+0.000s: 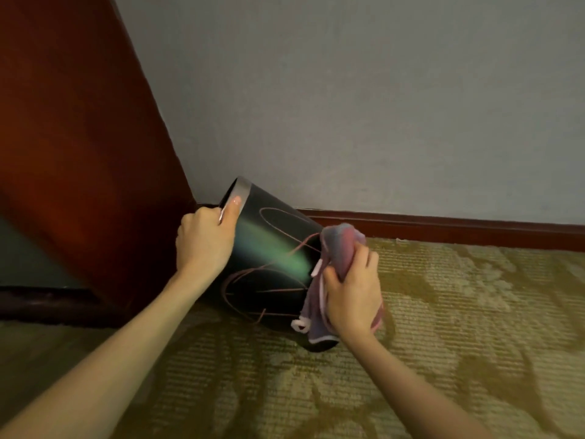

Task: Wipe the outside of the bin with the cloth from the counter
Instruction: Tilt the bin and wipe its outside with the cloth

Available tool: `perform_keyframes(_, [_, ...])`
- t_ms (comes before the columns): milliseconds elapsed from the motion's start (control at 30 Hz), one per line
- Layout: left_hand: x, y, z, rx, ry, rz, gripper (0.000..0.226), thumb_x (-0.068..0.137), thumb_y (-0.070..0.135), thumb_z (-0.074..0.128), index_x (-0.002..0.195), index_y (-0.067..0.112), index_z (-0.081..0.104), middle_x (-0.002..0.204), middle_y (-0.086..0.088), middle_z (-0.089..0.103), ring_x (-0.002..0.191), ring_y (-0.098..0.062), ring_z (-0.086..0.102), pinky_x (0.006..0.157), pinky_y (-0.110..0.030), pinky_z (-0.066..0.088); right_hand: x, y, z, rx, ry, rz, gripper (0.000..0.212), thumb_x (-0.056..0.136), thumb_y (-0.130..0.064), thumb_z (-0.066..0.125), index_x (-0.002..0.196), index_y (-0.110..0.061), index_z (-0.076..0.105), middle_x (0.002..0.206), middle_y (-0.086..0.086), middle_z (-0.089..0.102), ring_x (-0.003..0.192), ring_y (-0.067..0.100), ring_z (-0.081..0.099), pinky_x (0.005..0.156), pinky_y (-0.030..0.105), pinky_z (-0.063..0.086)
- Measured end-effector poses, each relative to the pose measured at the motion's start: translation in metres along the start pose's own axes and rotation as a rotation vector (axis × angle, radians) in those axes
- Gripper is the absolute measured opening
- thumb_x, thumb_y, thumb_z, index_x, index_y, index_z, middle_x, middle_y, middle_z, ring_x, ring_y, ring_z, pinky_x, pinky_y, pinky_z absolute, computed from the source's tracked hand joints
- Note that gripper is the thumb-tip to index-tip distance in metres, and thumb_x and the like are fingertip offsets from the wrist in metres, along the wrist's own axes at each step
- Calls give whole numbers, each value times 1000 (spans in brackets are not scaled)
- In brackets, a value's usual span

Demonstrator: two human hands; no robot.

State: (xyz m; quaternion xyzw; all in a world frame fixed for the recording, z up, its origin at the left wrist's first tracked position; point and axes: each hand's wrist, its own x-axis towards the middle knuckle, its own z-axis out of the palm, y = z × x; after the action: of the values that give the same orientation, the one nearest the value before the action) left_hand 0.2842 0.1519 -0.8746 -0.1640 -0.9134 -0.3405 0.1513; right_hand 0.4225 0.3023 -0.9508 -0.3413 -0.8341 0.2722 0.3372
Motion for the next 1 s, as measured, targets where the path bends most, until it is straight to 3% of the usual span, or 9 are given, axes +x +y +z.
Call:
perform_keyframes(100, [-4,1,1,12,-1,59,56,92,56,28,47,24,38,62,-16,58,69,-38,55,60,-37,35,29,7,4,-1,-8,43,34,80,-31,61,107,-16,46,101,7,52,78,29,56,60,32,34])
perform_keyframes(200, [-10,1,-1,11,-18,77,60,92,56,28,46,21,40,54,-12,53,61,-36,53,58,-38,37,67,14,10,-54,-101,134,31,80,-38,60,98,-15,49,101,11,59,86,36,59,65,36,38])
perform_keyframes(333, [-14,-5,-5,-4,-15,63,60,93,54,30,45,20,38,52,-14,53,57,-39,54,56,-42,41,97,16,18,-62,-237,239,38,80,-45,62,102,-15,55,106,14,64,95,38,60,70,37,39])
perform_keyframes(433, [-10,-10,-4,9,37,-12,58,93,55,29,45,23,36,61,-19,57,65,-41,55,59,-41,38,90,5,24,-104,-175,188,38,82,-44,59,106,-15,54,109,13,60,94,39,59,71,39,38])
perform_keyframes(533, [-6,-15,-3,4,62,-31,57,93,53,33,44,24,35,56,-12,51,63,-39,55,57,-38,34,70,-5,25,-131,-62,90,37,83,-38,57,112,-15,51,107,11,56,87,39,59,66,36,34])
perform_keyframes(700, [3,-6,5,24,74,-49,57,89,61,28,47,23,34,68,-20,60,67,-40,57,61,-42,43,24,-19,17,-36,87,8,34,80,-29,59,109,-15,48,99,6,51,77,25,56,56,29,34])
perform_keyframes(800, [12,5,9,53,59,-26,56,89,61,28,49,22,38,73,-21,62,72,-40,57,65,-45,47,-9,-26,17,40,97,-42,44,74,-23,65,112,-11,48,98,9,50,74,22,53,56,27,37])
perform_keyframes(900, [14,9,9,44,36,58,57,91,55,32,47,20,38,64,-19,59,66,-40,56,60,-44,45,-17,-25,19,69,87,-72,51,70,-21,71,114,-12,47,99,9,50,75,22,53,57,26,33])
perform_keyframes(1000, [10,10,6,16,-5,135,58,92,49,36,44,18,36,49,-10,46,55,-39,53,51,-40,40,-1,-22,16,135,75,-38,45,73,-25,68,112,-16,47,99,1,50,75,19,52,53,22,30])
